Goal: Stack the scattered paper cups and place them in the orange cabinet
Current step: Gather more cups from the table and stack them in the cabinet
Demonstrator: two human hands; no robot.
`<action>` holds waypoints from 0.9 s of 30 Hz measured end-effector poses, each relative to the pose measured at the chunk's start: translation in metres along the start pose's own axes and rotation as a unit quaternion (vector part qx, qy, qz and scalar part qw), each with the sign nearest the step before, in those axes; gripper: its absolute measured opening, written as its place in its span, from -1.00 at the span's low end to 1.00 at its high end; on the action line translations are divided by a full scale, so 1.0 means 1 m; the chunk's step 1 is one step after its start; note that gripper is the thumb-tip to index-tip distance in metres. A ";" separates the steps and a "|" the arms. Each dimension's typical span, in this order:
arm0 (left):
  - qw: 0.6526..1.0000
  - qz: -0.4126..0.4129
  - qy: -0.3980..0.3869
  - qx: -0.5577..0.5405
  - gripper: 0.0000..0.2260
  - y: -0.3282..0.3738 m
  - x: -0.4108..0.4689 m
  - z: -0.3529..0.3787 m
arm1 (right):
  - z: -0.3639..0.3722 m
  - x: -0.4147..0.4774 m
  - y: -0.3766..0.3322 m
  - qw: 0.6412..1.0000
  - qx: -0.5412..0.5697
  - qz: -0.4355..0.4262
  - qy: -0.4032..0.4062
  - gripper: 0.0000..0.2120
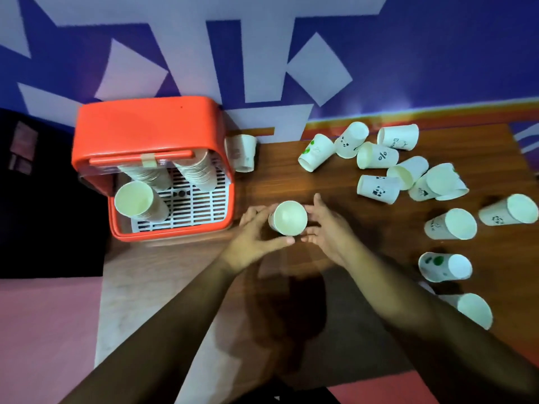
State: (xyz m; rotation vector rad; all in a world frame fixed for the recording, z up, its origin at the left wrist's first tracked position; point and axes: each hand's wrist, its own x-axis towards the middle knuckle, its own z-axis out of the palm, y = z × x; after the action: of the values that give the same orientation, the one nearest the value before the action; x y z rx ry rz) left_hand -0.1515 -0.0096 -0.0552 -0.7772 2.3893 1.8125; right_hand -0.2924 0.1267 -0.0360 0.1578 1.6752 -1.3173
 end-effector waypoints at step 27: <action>0.961 -0.049 0.179 -0.203 -0.61 0.041 0.023 0.044 | -0.119 0.055 -0.044 0.755 -0.630 -0.106 0.146 -0.41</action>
State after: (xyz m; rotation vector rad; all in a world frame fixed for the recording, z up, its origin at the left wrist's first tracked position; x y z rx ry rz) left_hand -0.1998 0.0301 -0.0398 -1.3398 2.1212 2.3249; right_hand -0.4189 0.1812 -0.0519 -0.6774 2.5545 -0.0448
